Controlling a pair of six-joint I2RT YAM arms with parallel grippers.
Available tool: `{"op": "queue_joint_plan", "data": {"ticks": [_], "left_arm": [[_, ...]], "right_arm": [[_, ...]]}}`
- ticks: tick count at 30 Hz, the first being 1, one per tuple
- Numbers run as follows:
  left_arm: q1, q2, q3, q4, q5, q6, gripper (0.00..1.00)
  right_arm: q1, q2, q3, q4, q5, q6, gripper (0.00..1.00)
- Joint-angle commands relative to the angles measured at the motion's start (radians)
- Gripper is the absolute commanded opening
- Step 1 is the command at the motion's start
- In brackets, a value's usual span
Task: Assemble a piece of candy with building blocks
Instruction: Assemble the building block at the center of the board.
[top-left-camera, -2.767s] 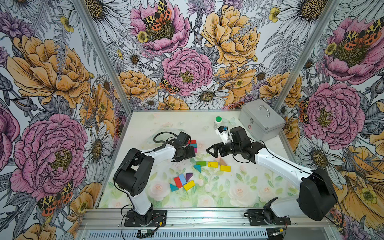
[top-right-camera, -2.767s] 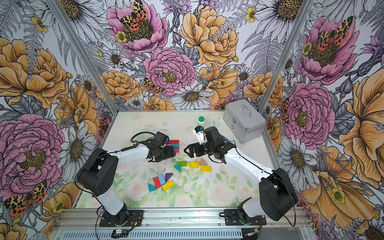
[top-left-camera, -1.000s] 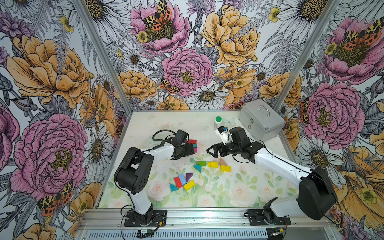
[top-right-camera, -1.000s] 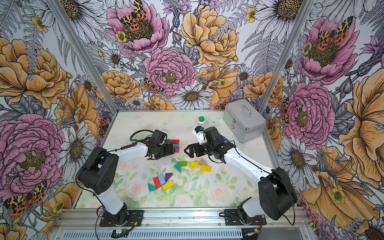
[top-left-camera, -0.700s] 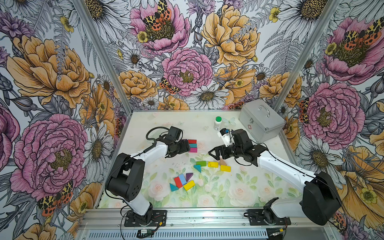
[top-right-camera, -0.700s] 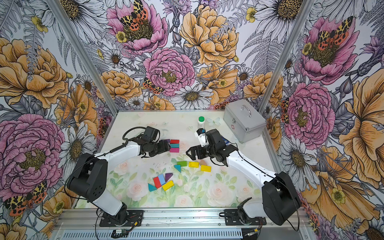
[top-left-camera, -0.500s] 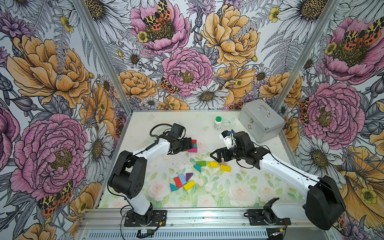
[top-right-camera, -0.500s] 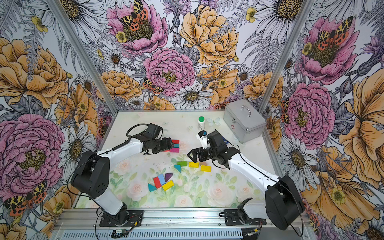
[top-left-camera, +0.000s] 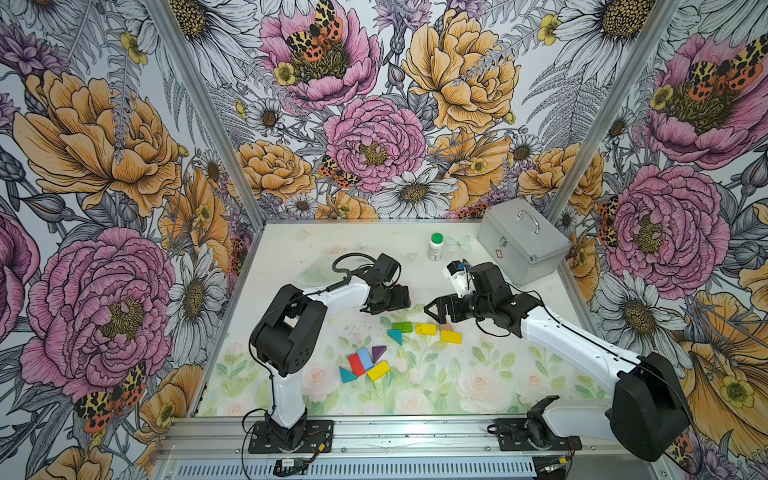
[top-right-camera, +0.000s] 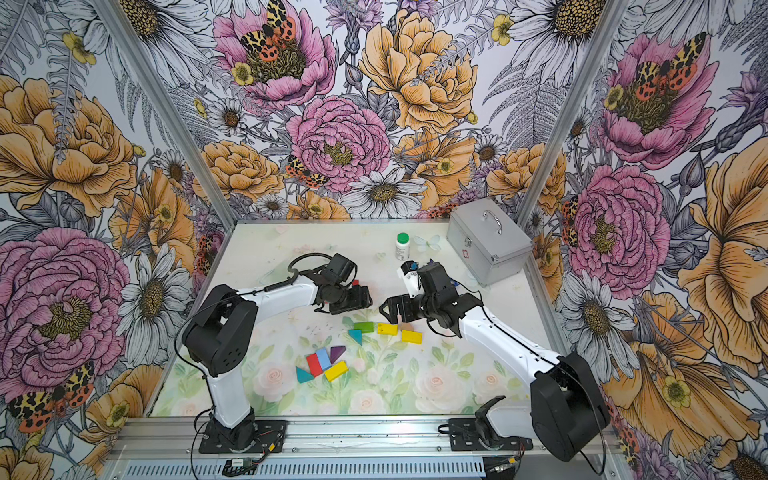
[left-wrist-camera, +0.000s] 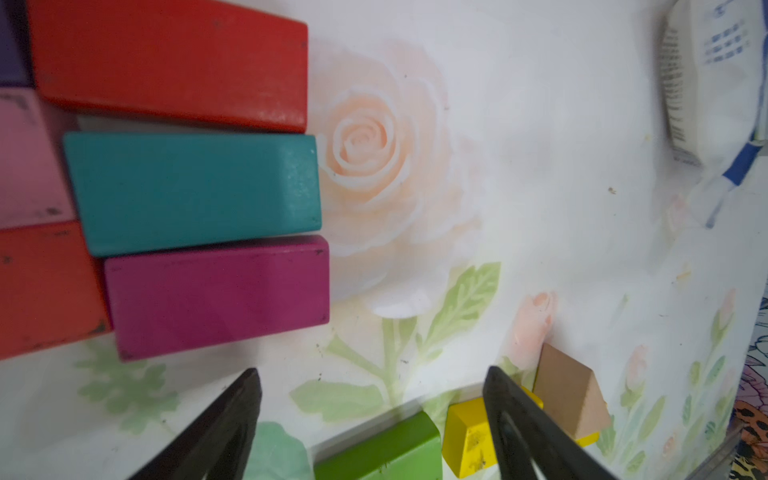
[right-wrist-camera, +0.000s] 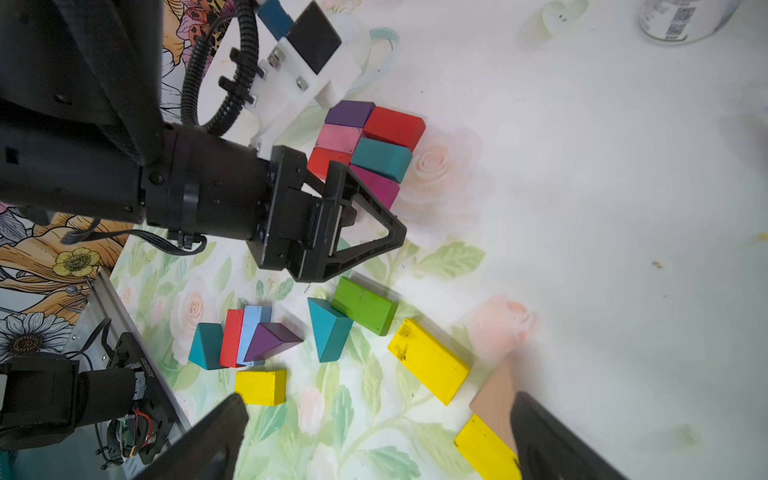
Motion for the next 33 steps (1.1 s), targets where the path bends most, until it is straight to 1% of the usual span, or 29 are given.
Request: {"op": "queue_joint_plan", "data": {"ticks": [1, 10, 33], "left_arm": [[0.000, 0.032, 0.031, 0.010, -0.033, -0.025, 0.84], [0.001, 0.074, 0.057, 0.015, -0.051, -0.034, 0.84], [0.016, 0.082, 0.073, 0.021, -0.054, -0.035, 0.84]], "right_arm": [[-0.012, -0.020, 0.022, -0.008, 0.004, -0.022, 1.00], [-0.032, -0.022, 0.019, -0.012, -0.003, -0.032, 1.00], [-0.041, -0.025, 0.014, -0.012, -0.007, -0.032, 1.00]]}}
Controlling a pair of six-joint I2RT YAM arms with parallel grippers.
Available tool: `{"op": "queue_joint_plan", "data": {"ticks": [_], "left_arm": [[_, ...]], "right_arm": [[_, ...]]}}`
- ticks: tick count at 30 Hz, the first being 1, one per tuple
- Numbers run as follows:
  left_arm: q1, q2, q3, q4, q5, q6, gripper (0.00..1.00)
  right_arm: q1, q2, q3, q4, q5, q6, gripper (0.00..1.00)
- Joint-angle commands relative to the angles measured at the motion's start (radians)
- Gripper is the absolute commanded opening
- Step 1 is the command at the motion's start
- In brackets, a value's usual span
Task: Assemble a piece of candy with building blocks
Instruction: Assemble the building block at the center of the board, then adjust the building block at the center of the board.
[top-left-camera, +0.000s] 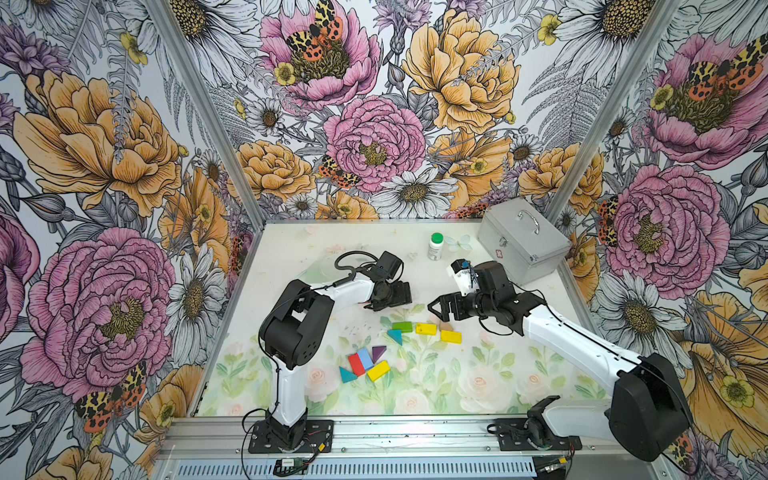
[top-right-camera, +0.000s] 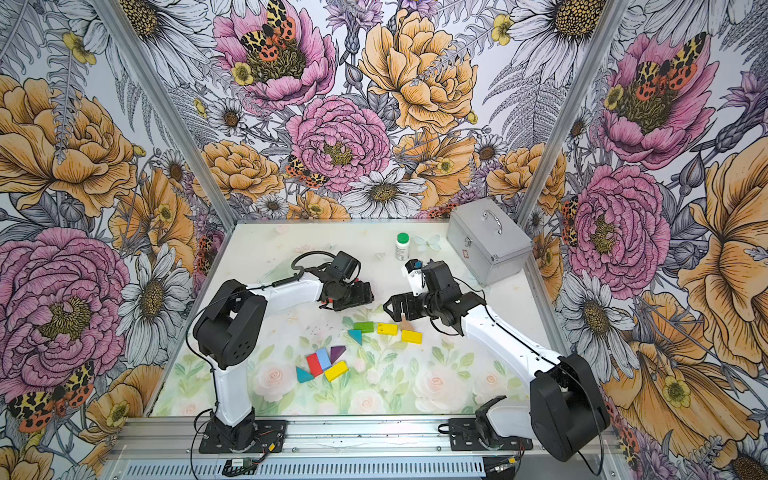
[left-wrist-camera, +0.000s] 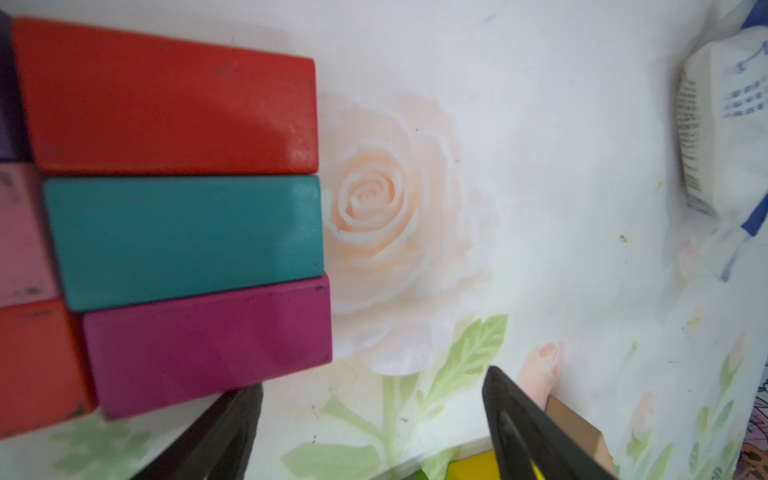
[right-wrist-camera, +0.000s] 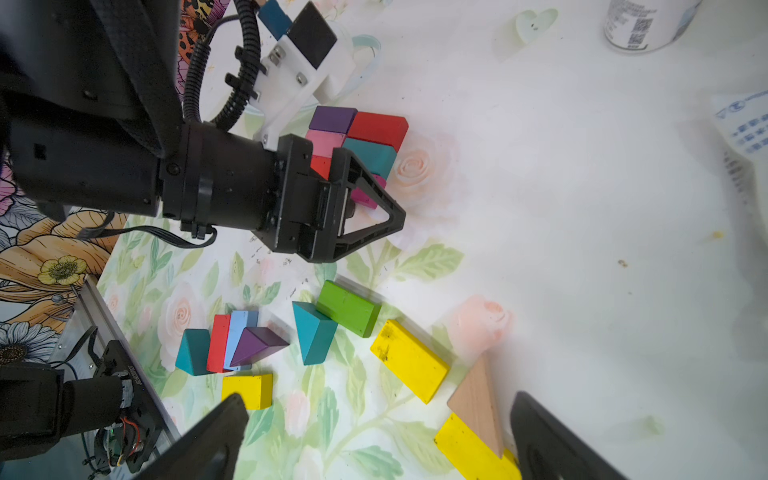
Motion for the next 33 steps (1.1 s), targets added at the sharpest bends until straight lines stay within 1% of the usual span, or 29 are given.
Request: {"op": "queue_joint_plan", "data": {"ticks": [1, 10, 14, 17, 23, 26, 29, 33], "left_arm": [[0.011, 0.025, 0.016, 0.004, -0.021, -0.009, 0.84], [0.009, 0.015, 0.017, 0.003, -0.012, -0.014, 0.84], [-0.003, -0.036, 0.008, 0.001, -0.009, -0.007, 0.85], [-0.011, -0.116, -0.023, -0.025, -0.016, 0.013, 0.86], [0.012, -0.381, -0.141, -0.164, -0.028, 0.086, 0.87], [0.053, -0.493, -0.221, -0.253, -0.037, 0.124, 0.87], [0.120, -0.588, -0.326, -0.274, -0.018, 0.132, 0.87], [0.167, -0.652, -0.430, -0.282, -0.023, 0.130, 0.87]], "right_arm": [[-0.008, -0.025, 0.014, -0.004, -0.007, -0.012, 1.00], [-0.009, -0.046, 0.003, -0.004, -0.006, -0.009, 1.00], [-0.009, -0.071, -0.009, -0.010, -0.006, -0.006, 1.00], [-0.009, -0.092, -0.009, -0.031, -0.004, -0.010, 1.00], [0.000, -0.160, -0.030, -0.068, 0.004, -0.013, 1.00], [0.026, -0.195, -0.064, -0.069, 0.030, -0.009, 1.00], [0.074, -0.207, -0.080, -0.068, 0.066, 0.004, 1.00], [0.154, -0.196, -0.068, -0.068, 0.129, 0.033, 1.00]]}}
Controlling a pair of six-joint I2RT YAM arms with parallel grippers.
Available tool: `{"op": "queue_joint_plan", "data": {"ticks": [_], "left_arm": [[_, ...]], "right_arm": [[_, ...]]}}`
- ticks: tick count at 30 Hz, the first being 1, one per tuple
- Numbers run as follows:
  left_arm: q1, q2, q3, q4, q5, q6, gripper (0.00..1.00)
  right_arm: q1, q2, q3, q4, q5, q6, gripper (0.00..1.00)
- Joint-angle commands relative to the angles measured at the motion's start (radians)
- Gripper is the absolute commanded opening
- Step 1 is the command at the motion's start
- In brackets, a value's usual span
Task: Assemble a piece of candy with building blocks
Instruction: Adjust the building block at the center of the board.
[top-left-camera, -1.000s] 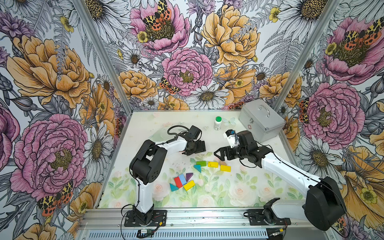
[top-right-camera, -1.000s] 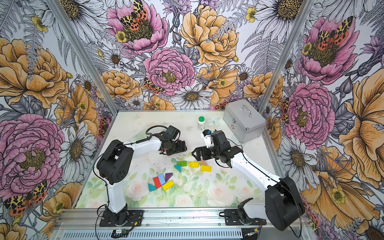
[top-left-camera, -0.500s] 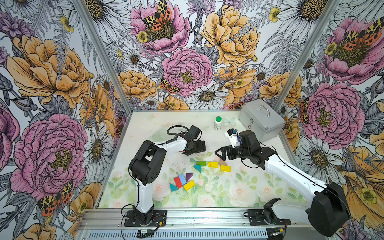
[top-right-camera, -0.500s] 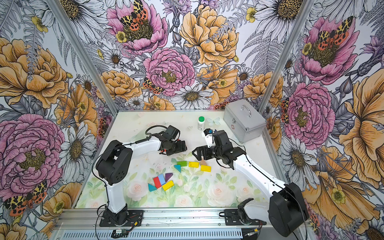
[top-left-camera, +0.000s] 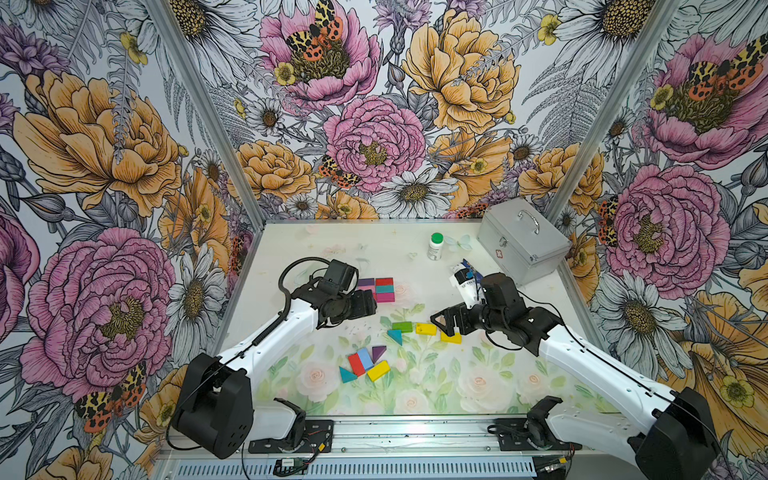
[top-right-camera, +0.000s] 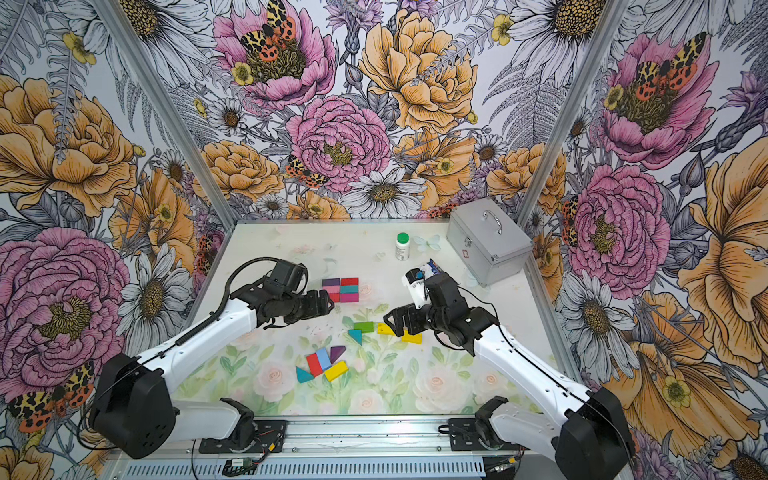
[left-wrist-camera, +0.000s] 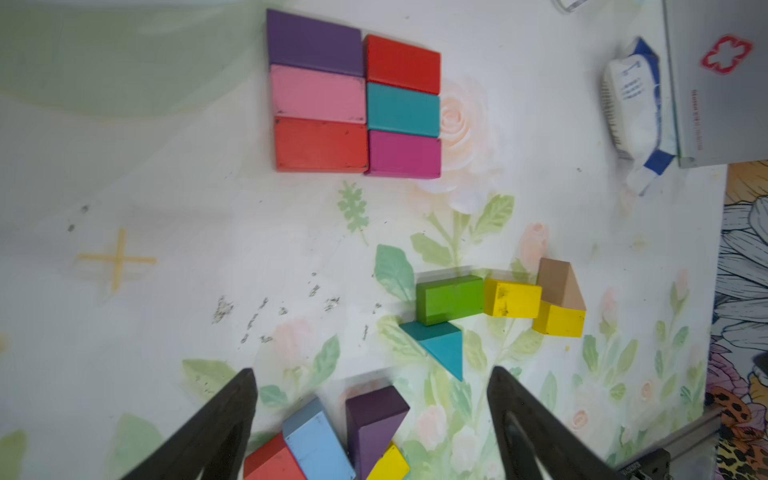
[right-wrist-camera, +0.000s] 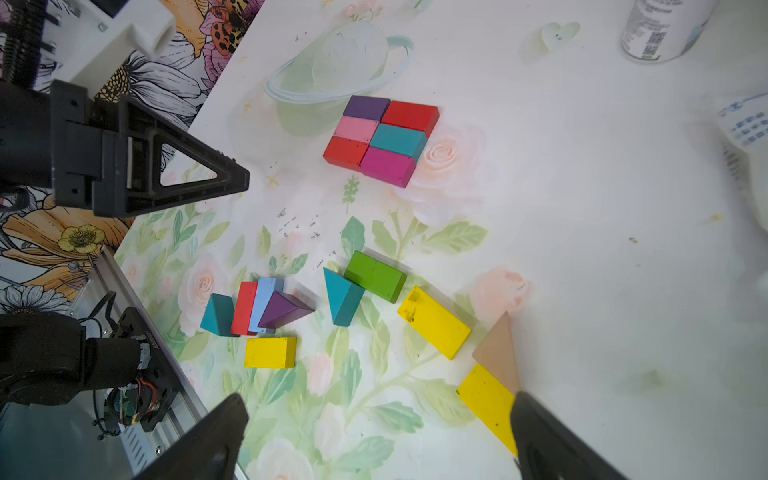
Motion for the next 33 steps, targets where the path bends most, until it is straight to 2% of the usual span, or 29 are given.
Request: {"op": "queue_joint_plan", "data": {"ticks": [1, 5, 10, 20, 24, 33], "left_arm": [[0.019, -0.031, -0.070, -0.065, -0.011, 0.028, 0.87], [0.018, -0.081, -0.129, -0.102, -0.004, 0.003, 0.85], [-0.050, -0.099, -0.125, -0.158, -0.048, -0.051, 0.82], [-0.248, -0.157, -0.091, -0.212, -0.080, -0.151, 0.75], [-0.297, -0.097, -0.050, -0.213, -0.069, -0.122, 0.74], [-0.337, 0.119, 0.050, -0.210, -0.148, 0.007, 0.73]], "right_arm": [[0.052, -0.001, 0.006, 0.000, 0.074, 0.030, 1.00], [0.083, -0.021, -0.025, 0.016, 0.092, 0.046, 1.00], [0.115, -0.026, -0.067, 0.046, 0.023, -0.006, 1.00], [0.132, 0.083, -0.105, 0.106, -0.006, -0.009, 1.00], [0.132, 0.104, -0.093, 0.114, -0.008, -0.004, 1.00], [0.132, 0.064, -0.109, 0.110, 0.026, 0.043, 0.99]]}}
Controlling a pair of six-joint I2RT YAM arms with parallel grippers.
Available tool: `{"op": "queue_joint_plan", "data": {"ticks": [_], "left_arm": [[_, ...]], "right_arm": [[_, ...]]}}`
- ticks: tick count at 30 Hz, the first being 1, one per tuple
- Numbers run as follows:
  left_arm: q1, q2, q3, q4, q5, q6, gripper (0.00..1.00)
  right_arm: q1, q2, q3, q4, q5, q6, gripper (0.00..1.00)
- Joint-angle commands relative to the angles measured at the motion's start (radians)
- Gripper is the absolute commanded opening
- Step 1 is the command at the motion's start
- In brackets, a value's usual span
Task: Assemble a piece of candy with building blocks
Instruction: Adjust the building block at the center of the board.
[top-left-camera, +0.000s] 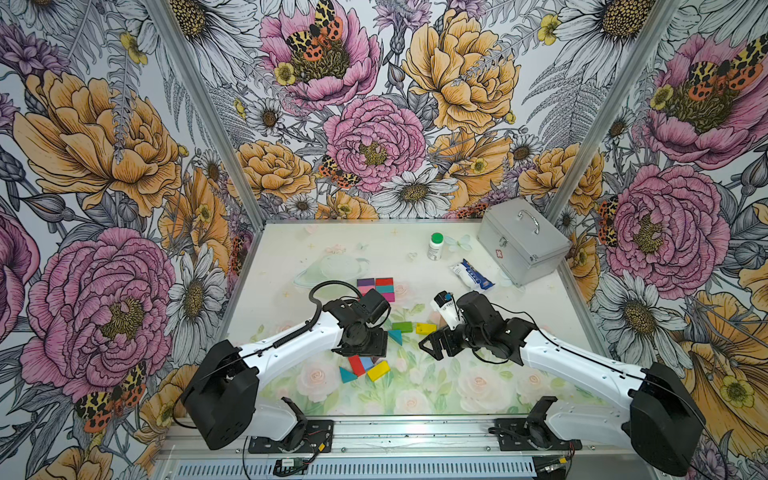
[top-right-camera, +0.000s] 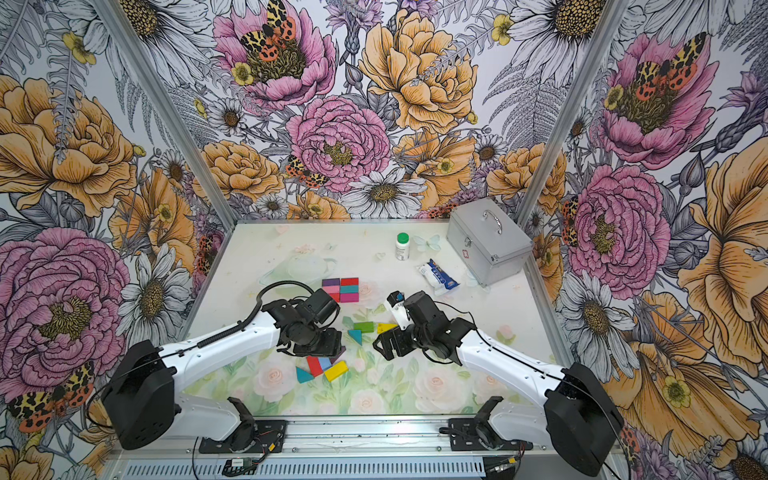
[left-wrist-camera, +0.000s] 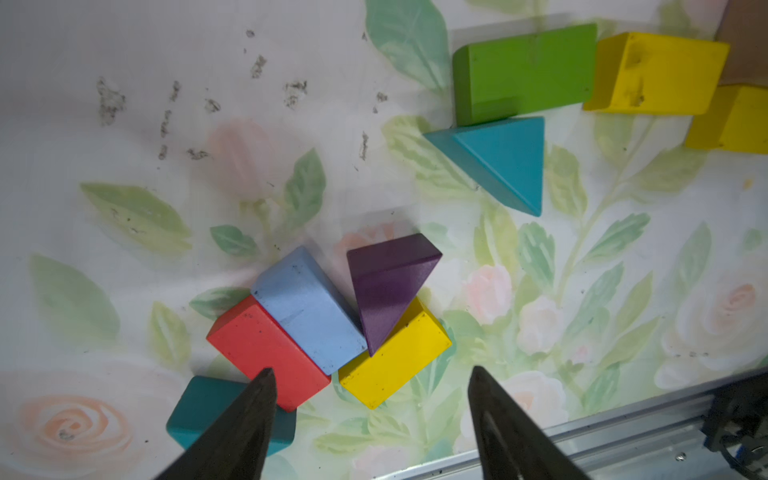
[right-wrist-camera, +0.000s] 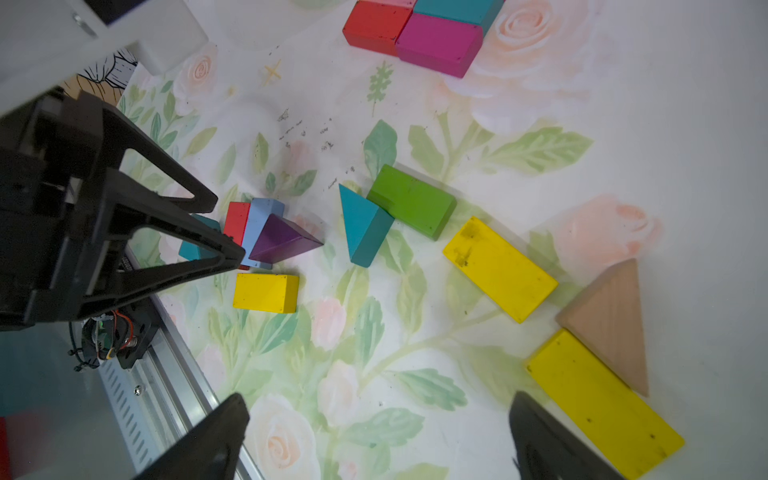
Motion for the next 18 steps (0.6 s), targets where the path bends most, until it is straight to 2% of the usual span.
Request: {"op": "queue_joint_plan", "data": {"ticks": [1, 8, 18], "left_arm": [[-0.004, 0.042, 0.053, -0.003, -0.060, 0.079, 0.71], [-0.007, 0.147, 0.105, -0.004, -0.050, 0.165, 0.64], [-0.009, 0.227, 0.146, -0.004, -0.037, 0.254, 0.62]], "right_arm": [[0.002, -0.029, -0.005, 0.023, 0.019, 0.029, 0.98], [-0.001, -0.029, 0.027, -0.004, 0.060, 0.030, 0.98], [-0.031, 0.002, 0.075, -0.048, 0.085, -0.010, 0.98]]}}
